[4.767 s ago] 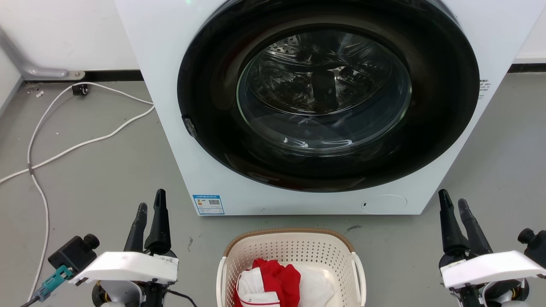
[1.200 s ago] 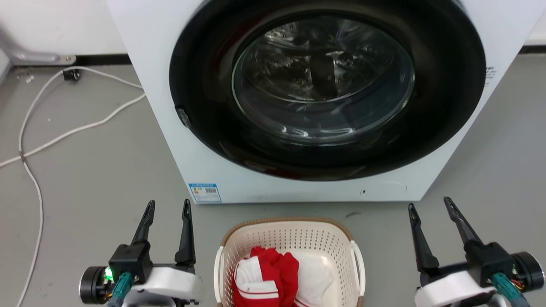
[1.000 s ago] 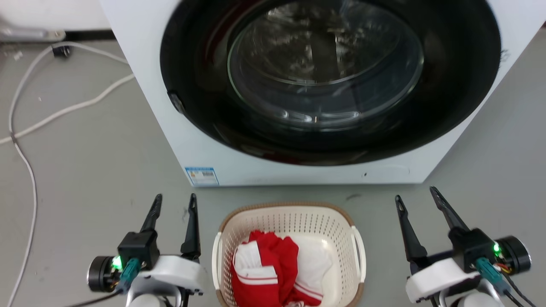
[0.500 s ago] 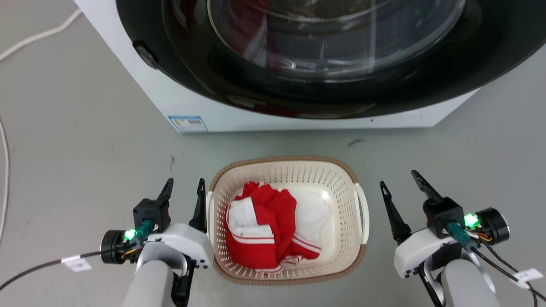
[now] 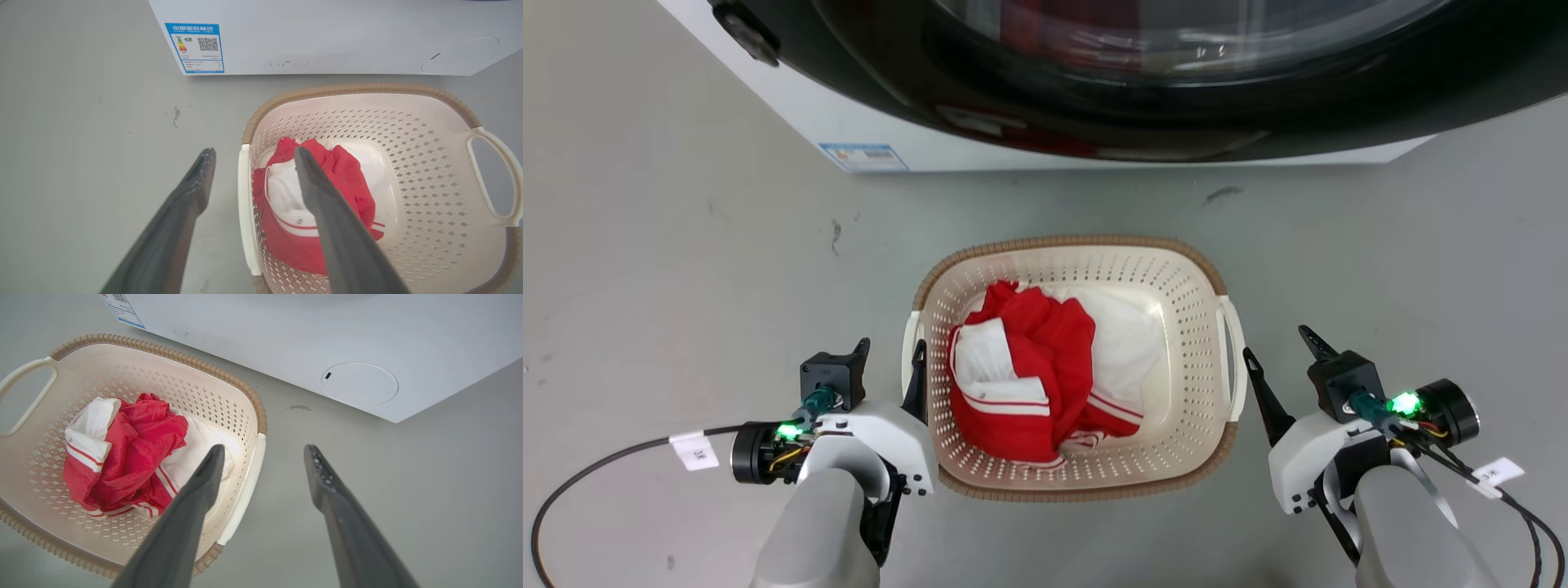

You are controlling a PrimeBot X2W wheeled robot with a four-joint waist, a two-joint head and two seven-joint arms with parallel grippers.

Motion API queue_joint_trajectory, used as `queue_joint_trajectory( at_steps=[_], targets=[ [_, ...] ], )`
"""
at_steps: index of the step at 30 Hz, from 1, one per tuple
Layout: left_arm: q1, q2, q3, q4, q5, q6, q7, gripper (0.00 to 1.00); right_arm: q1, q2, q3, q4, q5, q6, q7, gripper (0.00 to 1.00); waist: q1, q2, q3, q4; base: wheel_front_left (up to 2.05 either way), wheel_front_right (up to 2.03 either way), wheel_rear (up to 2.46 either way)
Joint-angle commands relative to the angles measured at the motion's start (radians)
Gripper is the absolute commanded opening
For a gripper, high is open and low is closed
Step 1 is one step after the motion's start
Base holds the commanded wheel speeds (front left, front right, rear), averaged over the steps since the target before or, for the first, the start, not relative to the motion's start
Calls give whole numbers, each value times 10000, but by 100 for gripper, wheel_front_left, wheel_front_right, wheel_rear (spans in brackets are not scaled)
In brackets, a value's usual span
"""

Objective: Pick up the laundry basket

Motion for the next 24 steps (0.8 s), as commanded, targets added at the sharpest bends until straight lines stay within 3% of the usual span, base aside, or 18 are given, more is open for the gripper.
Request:
queue_joint_trajectory(
  at_steps=[1, 24],
  targets=[
    [-268, 15, -36, 294, 33, -21, -26, 100, -292, -15, -28, 312, -95, -7, -23, 100, -2, 0, 326, 57, 0, 0, 0],
    [-2529, 15, -1209, 3303, -660, -324, -26, 100, -2458, -15, -215, 3376, -512, -7, -23, 100, -2, 0, 2299, 282, 0, 0, 0]
  ],
)
